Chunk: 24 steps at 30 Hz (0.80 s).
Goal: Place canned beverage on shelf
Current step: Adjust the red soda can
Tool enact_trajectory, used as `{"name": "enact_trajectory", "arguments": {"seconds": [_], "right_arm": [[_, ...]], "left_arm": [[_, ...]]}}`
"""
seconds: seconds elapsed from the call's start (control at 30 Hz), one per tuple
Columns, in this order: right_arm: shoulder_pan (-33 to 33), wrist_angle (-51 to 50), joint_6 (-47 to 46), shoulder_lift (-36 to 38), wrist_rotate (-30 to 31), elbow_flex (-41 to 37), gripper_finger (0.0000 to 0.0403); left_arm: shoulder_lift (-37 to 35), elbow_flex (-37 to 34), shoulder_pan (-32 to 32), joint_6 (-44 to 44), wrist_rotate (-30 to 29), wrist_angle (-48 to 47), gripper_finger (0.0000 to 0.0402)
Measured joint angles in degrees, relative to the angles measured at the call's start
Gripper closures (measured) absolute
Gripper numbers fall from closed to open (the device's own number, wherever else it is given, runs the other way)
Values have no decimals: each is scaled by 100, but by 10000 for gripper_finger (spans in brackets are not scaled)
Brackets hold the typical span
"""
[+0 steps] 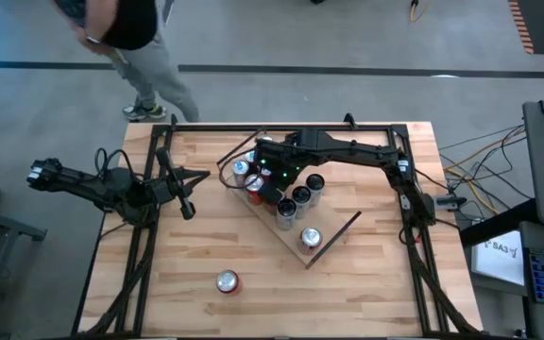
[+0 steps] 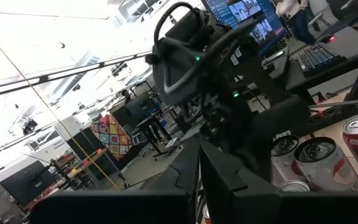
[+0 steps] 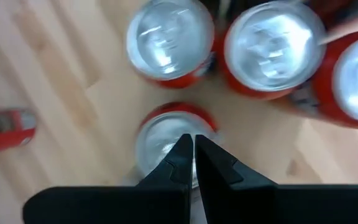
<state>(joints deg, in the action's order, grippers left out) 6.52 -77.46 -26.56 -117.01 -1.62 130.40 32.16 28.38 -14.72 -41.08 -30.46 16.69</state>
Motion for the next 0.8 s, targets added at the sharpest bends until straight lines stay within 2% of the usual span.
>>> {"name": "enact_trajectory", "arguments": {"seconds": [0.17,0.8], "right_arm": [[-169,22,113,-13,-312,7,394],[-288,354,161,-284,-290,-4,394]], "left_arm": [[0,0,0,0,0,2,402],[0,0,0,-17,0,0,402]]}}
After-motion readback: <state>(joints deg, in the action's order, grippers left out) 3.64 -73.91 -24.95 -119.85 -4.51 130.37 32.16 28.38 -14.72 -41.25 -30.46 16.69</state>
